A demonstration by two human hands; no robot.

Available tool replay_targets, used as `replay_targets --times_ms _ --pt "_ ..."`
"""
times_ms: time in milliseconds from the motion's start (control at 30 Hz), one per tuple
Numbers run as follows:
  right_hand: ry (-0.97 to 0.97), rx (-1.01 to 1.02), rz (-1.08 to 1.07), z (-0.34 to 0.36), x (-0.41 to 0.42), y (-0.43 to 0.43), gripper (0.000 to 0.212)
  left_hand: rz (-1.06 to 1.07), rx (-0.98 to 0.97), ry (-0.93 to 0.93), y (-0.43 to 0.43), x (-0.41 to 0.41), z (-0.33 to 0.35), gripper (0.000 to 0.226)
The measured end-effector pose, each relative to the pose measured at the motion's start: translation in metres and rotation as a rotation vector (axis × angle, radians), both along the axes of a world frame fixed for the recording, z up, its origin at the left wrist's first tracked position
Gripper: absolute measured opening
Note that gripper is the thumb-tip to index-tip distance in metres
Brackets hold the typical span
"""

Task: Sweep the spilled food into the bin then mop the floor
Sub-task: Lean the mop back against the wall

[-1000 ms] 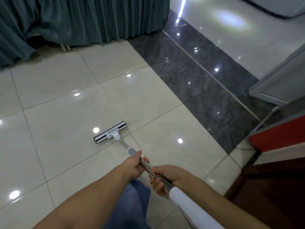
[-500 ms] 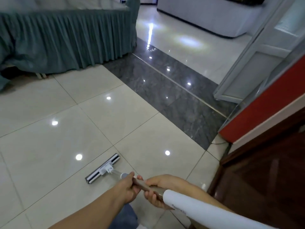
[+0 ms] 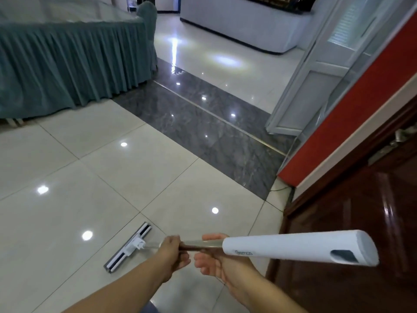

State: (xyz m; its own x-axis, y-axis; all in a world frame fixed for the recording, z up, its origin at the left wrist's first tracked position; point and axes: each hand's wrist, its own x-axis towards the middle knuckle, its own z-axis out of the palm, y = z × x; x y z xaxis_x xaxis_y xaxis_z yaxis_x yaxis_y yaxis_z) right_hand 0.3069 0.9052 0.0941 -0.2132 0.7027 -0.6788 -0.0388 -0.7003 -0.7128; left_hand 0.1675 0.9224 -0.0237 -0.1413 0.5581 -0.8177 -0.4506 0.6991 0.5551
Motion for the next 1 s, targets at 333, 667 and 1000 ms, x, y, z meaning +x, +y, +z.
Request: replay_targets --times_ms 333,667,1000 --pt "-0.337 0.302 -0.256 0.007 -0.11 -0.001 0.018 -0.523 0.303 0.369 0.012 -0.108 0.005 0.031" --pt "-0.629 0.445 -0.53 -0.009 -0.209 -0.003 0.004 -1.429 0.805 0.975 0.056 -0.189 0.019 0.031" --pt "-0.83 0.542 -0.694 0.02 -0.22 -0.064 0.015 -1.632 1.091 0.822 0.027 -0.191 0.043 0.027"
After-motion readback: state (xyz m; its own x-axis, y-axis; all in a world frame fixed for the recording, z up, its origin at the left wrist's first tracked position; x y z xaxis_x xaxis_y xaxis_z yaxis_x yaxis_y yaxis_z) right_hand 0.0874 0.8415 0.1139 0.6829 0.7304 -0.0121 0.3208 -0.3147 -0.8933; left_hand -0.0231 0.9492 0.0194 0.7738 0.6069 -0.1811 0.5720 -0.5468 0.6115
